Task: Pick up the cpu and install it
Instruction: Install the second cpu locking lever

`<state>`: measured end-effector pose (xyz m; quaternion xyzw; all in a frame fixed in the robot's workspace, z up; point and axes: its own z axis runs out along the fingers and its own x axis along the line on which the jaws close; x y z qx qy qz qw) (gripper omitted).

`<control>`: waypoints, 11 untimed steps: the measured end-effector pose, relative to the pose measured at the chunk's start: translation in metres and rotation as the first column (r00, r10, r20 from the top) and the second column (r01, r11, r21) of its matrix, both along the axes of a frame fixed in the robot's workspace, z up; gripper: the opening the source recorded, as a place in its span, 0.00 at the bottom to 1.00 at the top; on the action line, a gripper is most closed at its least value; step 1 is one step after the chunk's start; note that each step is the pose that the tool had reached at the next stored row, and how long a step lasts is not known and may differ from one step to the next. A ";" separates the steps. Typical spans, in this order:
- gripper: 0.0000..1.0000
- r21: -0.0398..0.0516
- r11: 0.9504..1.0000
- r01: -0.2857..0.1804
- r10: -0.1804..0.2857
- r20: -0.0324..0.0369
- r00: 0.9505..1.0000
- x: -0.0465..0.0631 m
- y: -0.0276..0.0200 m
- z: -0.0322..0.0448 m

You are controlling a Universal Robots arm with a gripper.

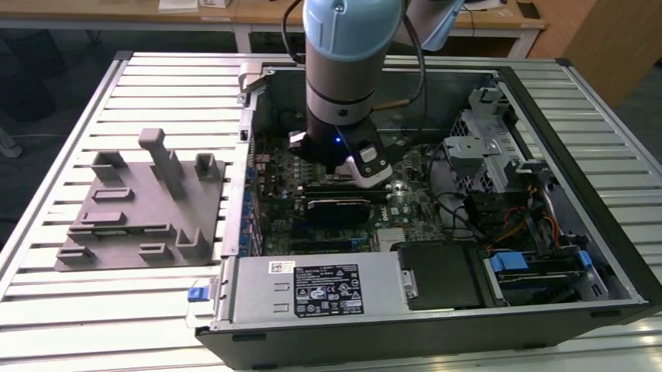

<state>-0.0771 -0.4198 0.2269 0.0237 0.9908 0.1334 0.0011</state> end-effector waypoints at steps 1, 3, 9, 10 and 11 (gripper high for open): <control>0.11 -0.002 1.000 0.002 -0.002 0.000 1.000 0.002 0.0000 0.0000; 0.11 -0.006 1.000 0.005 -0.005 0.000 1.000 0.007 0.0004 0.0000; 0.11 -0.019 1.000 0.011 -0.011 0.000 1.000 0.016 0.0059 0.0000; 0.11 -0.020 1.000 0.011 -0.011 0.000 1.000 0.017 0.0076 -0.0001; 0.11 -0.022 1.000 0.011 -0.011 0.000 1.000 0.018 0.0096 -0.0001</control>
